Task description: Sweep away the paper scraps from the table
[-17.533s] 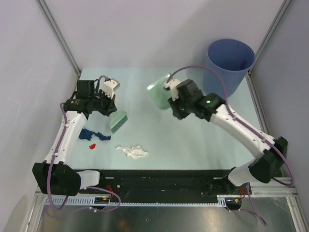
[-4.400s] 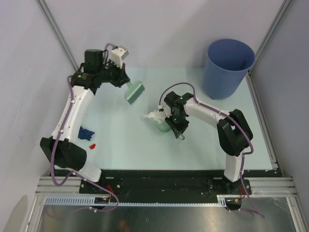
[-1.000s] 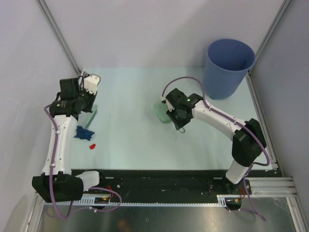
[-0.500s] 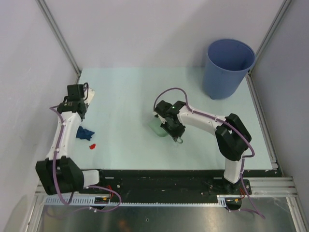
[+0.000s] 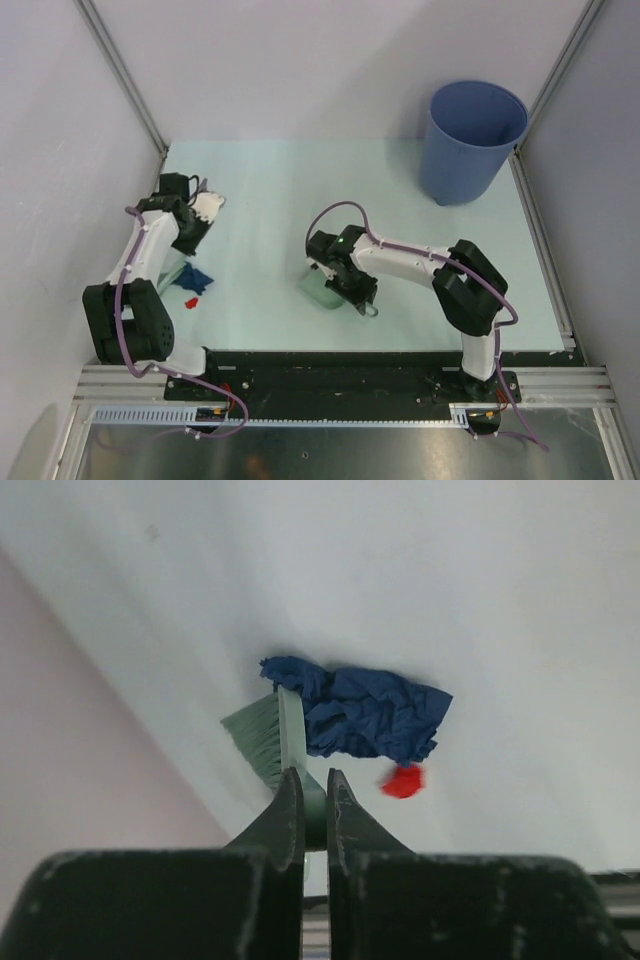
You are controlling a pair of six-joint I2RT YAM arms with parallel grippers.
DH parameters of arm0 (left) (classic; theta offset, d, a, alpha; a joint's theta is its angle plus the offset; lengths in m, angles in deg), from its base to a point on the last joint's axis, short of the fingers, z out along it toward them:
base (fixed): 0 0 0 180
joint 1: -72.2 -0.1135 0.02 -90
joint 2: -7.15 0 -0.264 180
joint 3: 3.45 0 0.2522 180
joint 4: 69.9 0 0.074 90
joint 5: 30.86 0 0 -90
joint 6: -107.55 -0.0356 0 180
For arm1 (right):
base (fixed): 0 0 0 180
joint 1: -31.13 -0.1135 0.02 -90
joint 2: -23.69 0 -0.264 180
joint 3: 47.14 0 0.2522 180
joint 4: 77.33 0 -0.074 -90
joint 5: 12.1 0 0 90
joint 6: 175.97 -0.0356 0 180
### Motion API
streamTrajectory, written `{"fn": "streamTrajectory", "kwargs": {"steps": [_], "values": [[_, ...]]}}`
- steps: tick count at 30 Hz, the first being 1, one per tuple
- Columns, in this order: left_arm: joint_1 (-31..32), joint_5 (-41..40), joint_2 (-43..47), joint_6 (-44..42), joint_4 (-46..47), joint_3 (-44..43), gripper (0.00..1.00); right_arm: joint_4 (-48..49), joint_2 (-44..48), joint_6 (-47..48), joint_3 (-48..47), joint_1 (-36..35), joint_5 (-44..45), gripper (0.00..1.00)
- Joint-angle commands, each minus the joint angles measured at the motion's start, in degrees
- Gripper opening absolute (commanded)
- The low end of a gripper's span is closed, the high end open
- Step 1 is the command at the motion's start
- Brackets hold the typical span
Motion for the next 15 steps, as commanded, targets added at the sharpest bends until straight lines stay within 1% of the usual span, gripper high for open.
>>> {"fn": "streamTrajectory", "kwargs": {"steps": [1, 4, 5, 6, 7, 9, 11, 15], "values": [[7.6, 26.4, -1.2, 3.9, -9.2, -3.6, 0.0, -1.2, -1.9, 1.6, 0.5, -1.7, -3.4, 0.0], [11.5, 32.6, -2.5, 5.7, -9.9, -6.3, 0.0, 0.1, -3.0, 2.0, 1.5, -1.5, -3.4, 0.0], [12.2, 33.6, -3.0, 5.9, -10.0, -6.9, 0.0, 0.9, -3.7, 2.0, 1.6, -1.4, -3.4, 0.0], [12.7, 36.4, -3.7, 6.2, -10.1, -7.4, 0.0, 1.3, -4.1, 1.9, 1.7, -1.4, -3.4, 0.0], [13.4, 37.6, -4.1, 6.6, -10.0, -8.3, 0.0, 2.4, -4.2, 1.9, 1.8, -1.5, -4.9, 0.0], [14.0, 38.5, -5.0, 7.0, -10.1, -9.1, 0.0, 3.6, -4.5, 1.6, 2.1, -1.4, -5.7, 0.0], [14.7, 38.7, -5.2, 7.2, -10.1, -9.9, 0.0, 5.0, -4.7, 1.2, 2.3, -1.4, -5.6, 0.03], [14.7, 39.7, -2.8, 6.9, -10.4, -10.5, 0.0, 6.1, -4.9, 0.6, 2.5, -1.5, -5.1, 0.05]]}}
